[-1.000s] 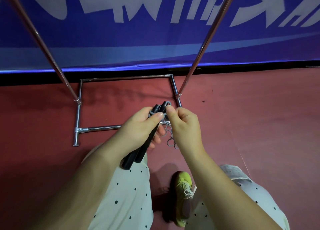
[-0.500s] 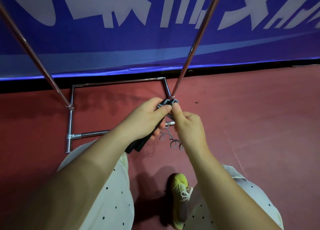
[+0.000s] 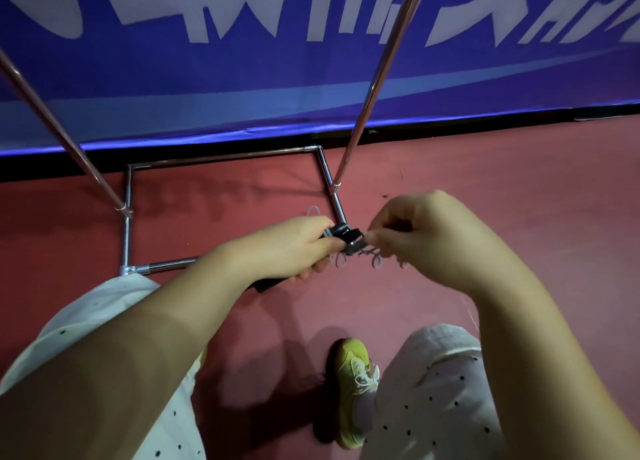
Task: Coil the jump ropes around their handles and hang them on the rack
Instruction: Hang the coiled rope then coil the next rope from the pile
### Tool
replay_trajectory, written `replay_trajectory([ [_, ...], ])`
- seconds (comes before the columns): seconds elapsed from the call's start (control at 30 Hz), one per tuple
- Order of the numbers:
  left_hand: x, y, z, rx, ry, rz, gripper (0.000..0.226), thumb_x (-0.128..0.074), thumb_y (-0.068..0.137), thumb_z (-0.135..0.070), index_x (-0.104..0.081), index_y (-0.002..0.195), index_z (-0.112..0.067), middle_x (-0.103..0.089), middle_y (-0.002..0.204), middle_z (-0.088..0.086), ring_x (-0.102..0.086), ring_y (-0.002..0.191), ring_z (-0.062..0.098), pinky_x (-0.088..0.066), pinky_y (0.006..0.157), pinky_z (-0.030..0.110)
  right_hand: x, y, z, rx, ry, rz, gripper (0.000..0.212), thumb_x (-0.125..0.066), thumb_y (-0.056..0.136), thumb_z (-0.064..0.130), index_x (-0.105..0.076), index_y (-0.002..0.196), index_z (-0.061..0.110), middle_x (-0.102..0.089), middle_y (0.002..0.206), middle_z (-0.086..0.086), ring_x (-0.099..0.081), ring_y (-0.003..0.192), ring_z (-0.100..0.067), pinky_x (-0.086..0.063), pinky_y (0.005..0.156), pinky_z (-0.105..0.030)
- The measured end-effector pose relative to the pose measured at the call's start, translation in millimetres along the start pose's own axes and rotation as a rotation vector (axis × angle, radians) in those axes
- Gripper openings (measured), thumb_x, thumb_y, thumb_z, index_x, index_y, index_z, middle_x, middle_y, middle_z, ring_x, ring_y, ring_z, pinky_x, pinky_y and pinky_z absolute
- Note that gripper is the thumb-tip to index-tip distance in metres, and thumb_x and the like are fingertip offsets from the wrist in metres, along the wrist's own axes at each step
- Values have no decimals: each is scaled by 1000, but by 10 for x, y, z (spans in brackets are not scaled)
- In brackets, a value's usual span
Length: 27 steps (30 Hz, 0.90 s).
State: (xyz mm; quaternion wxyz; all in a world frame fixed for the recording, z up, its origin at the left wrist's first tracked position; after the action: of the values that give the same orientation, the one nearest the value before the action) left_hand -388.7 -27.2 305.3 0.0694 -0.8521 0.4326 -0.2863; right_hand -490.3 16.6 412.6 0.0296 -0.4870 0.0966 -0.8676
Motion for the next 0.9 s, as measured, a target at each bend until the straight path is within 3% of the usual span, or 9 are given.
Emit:
replay_trajectory([
  [0.13,-126,-57,-203,-80,-2,120,17,-48,97,-30,-49,82,-22,-59,63,-8,-52,47,7,-47,49,28,67,268,74,94,210,151,13,-74,80,12,-68,70,15,-66,60,-2,-59,56,-11,-50,58,-31],
  [0.23,-240,-119,-385,-160,-37,175,17,-48,97,-28,-50,82,-22,-59,71,-5,-54,55,11,-49,56,31,-67,464,108,113,390,342,16,-77,72,10,-63,67,15,-59,54,4,-54,52,-7,-46,53,-21],
  [0.33,-213,-175,-511,-230,-169,119,18,-49,98,-24,-49,80,-20,-59,69,-6,-54,55,11,-50,58,34,-392,567,34,-14,763,571,25,-80,69,11,-57,58,15,-49,45,3,-37,37,-5,-28,39,-15],
  [0.43,-43,-199,-513,-259,-376,-37,13,-51,90,-30,-49,83,-19,-59,61,-7,-52,51,13,-46,51,32,-616,616,-69,-114,1019,635,42,-93,49,36,-54,53,20,-40,44,2,-31,39,-11,-17,46,-20],
  [0.5,69,-197,-455,-247,-464,-146,17,-48,83,-35,-51,86,-19,-60,61,-7,-52,49,14,-44,50,33,-695,634,-154,-193,1152,560,42,-89,52,40,-53,56,18,-40,48,0,-32,39,-10,-17,43,-18],
  [0.57,159,-190,-378,-218,-496,-245,18,-49,86,-36,-52,88,-18,-61,61,-7,-52,49,14,-45,50,35,-737,618,-191,-236,1261,466,35,-65,73,44,-49,68,14,-40,45,3,-30,34,-2,-17,33,-12],
  [0.67,266,-192,-253,-148,-494,-341,11,-50,97,-28,-54,91,-19,-62,61,-7,-54,51,15,-48,52,36,-704,532,-216,-218,1365,283,38,-47,82,47,-51,80,10,-48,51,1,-35,39,-4,-18,35,-13],
  [0.77,334,-211,-245,-152,-467,-389,10,-51,97,-24,-47,93,-33,-62,60,-6,-56,49,14,-50,50,35,-560,378,-188,-70,1175,108,32,-53,90,40,-60,80,11,-57,59,3,-40,49,-8,-22,43,-18],
  [0.9,330,-235,-351,-216,-346,-377,21,-51,96,-22,-41,95,-40,-64,61,-18,-56,47,10,-49,48,29,-390,231,-139,-9,908,-39,31,-47,100,24,-60,76,7,-55,51,9,-39,50,-7,-25,47,-19],
])
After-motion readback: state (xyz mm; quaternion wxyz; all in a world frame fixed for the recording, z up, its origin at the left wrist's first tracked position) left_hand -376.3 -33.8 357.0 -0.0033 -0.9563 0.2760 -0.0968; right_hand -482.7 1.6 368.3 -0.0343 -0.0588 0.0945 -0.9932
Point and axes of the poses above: each hand's wrist, its own y-axis towards the middle knuckle, its own x-axis out of the back of the hand, z = x × y, the point moved 9 cm from there along y, towards the middle knuckle
